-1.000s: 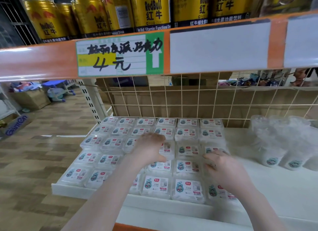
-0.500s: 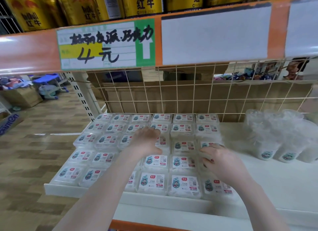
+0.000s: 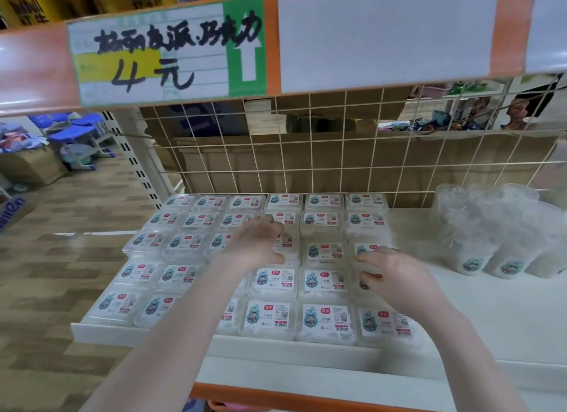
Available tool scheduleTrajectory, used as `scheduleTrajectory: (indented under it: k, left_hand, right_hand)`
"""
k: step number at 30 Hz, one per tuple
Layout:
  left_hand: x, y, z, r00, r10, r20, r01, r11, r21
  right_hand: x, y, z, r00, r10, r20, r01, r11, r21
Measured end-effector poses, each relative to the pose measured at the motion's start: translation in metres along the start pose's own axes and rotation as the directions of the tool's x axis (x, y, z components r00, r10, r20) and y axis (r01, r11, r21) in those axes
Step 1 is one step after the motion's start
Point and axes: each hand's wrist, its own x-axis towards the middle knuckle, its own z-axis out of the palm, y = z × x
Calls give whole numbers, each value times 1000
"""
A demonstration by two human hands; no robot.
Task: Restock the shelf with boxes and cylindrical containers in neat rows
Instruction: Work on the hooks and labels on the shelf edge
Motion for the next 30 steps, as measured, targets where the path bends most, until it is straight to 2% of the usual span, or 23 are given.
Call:
scheduleTrajectory:
  k: [6,13,21,27,30]
  left_hand:
    - [-1,-2,2,1000,-10,2,10,1000,-9]
    - [-8,0,7,997,-74,-31,74,997,-17]
    - [-43,15,16,969,-144,-200,138,990,-42]
    - [-80,38,27,921,-282,-268,233,952,-201]
    - [-103,45,30,897,-339,-282,235,909,-344]
  right_hand:
    - [0,3,2,1000,-11,-19,11,1000,12]
    - [-3,12,7,986,70,-152,-56,994,94]
    - [-11,38,11,950,80,-302,-49,993,110]
    - [-28,40,7,917,115,-381,-80,991,108]
    - [-47,39,4,898,174,-403,-139,984,115]
